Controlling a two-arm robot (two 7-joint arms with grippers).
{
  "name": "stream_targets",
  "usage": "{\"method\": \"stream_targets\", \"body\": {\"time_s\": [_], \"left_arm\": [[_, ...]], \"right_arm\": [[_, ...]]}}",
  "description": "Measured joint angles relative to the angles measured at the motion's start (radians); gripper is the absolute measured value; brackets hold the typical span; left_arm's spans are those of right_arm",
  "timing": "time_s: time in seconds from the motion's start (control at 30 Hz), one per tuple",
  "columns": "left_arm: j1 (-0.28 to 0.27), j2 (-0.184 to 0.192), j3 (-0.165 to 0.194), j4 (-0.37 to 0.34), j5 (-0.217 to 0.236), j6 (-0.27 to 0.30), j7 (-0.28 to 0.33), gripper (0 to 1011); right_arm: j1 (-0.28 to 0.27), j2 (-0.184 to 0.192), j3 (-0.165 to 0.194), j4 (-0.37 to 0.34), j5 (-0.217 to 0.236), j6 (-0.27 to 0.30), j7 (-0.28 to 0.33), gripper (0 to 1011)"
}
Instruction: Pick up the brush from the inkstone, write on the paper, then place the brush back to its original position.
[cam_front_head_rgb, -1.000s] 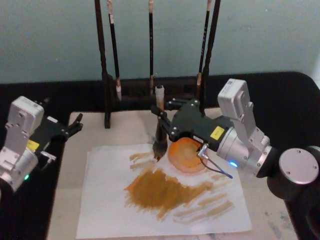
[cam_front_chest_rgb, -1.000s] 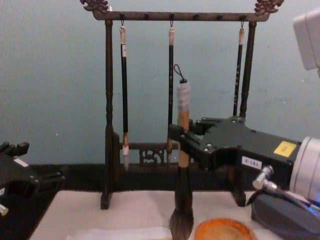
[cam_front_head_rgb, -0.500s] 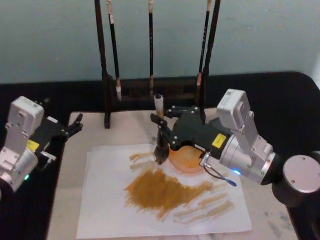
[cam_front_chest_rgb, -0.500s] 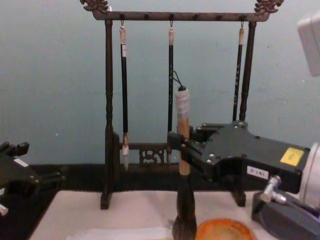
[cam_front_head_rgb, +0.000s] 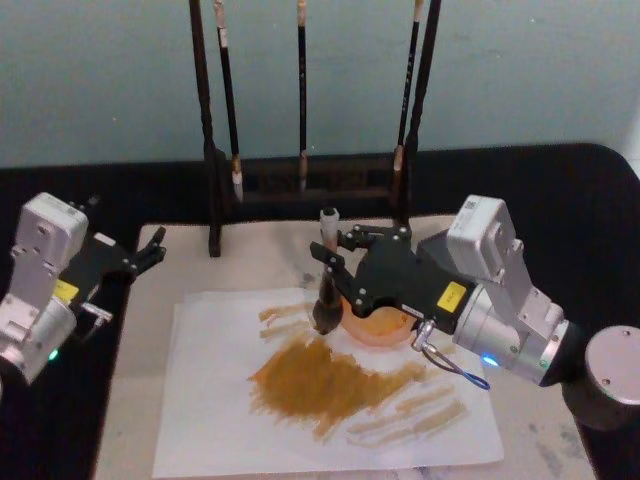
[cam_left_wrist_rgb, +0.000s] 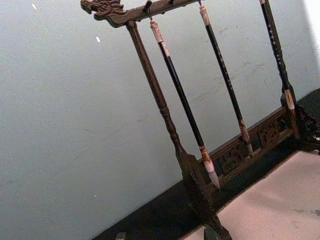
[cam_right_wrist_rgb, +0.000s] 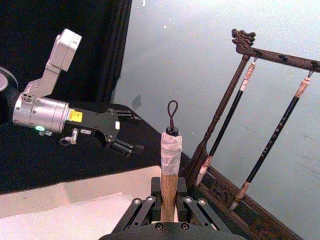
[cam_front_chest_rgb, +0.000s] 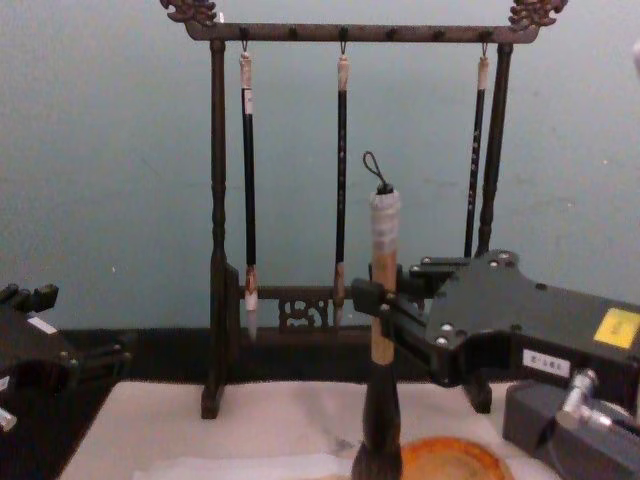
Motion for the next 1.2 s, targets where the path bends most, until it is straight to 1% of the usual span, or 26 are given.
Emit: {"method": "stream_targets", "body": {"time_s": [0.23, 0.47, 0.83, 1.0, 1.13, 1.17, 1.2], "left_arm": [[0.0, 0.0, 0.0, 0.0, 0.0, 0.0, 0.0, 1010], [0.0, 0.0, 0.0, 0.0, 0.0, 0.0, 0.0, 1010], [0.0, 0.0, 0.0, 0.0, 0.0, 0.0, 0.0, 1010], [0.0, 0.0, 0.0, 0.0, 0.0, 0.0, 0.0, 1010], [0.0, 0.0, 0.0, 0.0, 0.0, 0.0, 0.0, 1010], [0.0, 0.0, 0.0, 0.0, 0.0, 0.0, 0.0, 1010], [0.0, 0.0, 0.0, 0.0, 0.0, 0.0, 0.0, 1010]], "right_arm": [[-0.036, 0.017, 0.022, -0.041, -0.016, 0.002, 0.004, 175], [-0.061, 0.027, 0.04, -0.068, -0.024, 0.002, 0.004, 176], [-0.081, 0.03, 0.064, -0.095, -0.024, 0.001, 0.004, 176], [-0.08, 0.023, 0.077, -0.098, -0.014, -0.009, 0.002, 176], [-0.072, 0.009, 0.098, -0.093, 0.013, -0.015, -0.003, 176], [-0.067, 0.003, 0.106, -0.087, 0.026, -0.015, -0.003, 176], [-0.067, 0.003, 0.106, -0.087, 0.026, -0.015, -0.003, 176]]}}
